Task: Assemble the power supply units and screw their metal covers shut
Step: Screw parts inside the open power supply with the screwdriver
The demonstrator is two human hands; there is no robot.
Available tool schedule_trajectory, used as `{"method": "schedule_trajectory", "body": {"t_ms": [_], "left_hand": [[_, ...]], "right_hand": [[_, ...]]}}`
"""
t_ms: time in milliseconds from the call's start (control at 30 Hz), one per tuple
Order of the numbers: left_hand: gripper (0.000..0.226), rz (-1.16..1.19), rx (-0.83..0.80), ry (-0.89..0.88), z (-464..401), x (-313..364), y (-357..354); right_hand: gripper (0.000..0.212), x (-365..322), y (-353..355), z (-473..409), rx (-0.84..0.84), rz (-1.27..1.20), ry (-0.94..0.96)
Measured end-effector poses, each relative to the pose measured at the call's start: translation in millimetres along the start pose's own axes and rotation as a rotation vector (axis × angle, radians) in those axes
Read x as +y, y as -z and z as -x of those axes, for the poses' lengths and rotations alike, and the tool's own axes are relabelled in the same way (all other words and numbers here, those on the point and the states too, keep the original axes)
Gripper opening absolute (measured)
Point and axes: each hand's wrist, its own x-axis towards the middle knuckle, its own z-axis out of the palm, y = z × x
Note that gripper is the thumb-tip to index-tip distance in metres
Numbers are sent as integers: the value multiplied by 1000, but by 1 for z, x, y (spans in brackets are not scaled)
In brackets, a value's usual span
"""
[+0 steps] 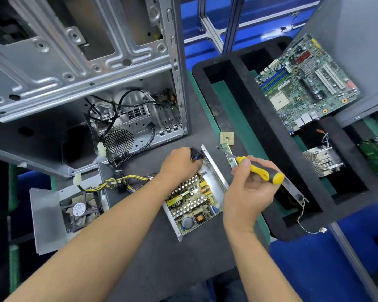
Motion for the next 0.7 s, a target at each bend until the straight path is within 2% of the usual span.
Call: {"method": "schedule_trajectory", "body": {"t_ms": [300,533,700], "left_hand": [[26,240,108,217,12,-4,-11],[21,407,120,258,9,-7,-10],[35,433,110,277,10,-7,-11]], "right_hand": [[21,1,-5,-33,-30,-23,-46],[14,-12,18,-22,-106,-9,-37],[11,-15,20,-20,-151,-6,-58]]}}
